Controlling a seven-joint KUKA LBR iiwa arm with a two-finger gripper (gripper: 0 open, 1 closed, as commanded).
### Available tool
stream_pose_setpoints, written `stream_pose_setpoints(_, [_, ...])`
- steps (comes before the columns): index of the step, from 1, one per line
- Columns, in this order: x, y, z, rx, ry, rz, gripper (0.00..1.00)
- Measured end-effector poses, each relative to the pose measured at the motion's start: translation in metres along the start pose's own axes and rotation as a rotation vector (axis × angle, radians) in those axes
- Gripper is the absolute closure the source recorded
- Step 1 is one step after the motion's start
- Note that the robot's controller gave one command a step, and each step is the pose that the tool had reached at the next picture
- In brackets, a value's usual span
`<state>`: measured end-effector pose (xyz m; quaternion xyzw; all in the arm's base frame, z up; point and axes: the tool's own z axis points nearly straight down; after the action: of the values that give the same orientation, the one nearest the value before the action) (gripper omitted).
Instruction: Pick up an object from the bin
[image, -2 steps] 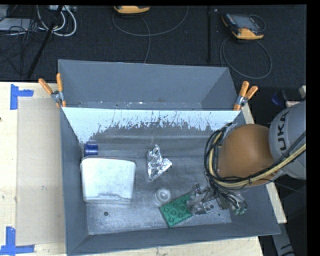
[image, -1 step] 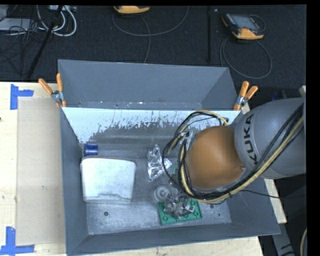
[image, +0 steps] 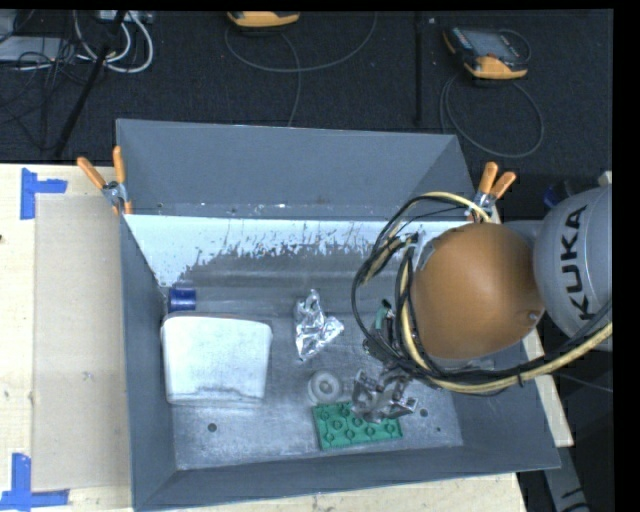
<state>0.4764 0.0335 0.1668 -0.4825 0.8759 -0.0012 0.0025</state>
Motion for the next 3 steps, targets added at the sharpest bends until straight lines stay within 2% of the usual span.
stream_pose_setpoints(1, [-0.016,0.013,0.09,-0.002,0.005,-0.437,1.0])
stream_pose_setpoints(2, [-0.012,-0.004,-0.032,0.0,-0.001,-0.45,1.0])
stream_pose_setpoints(3, [-0.011,-0.003,-0.028,-0.008,0.001,-0.447,0.0])
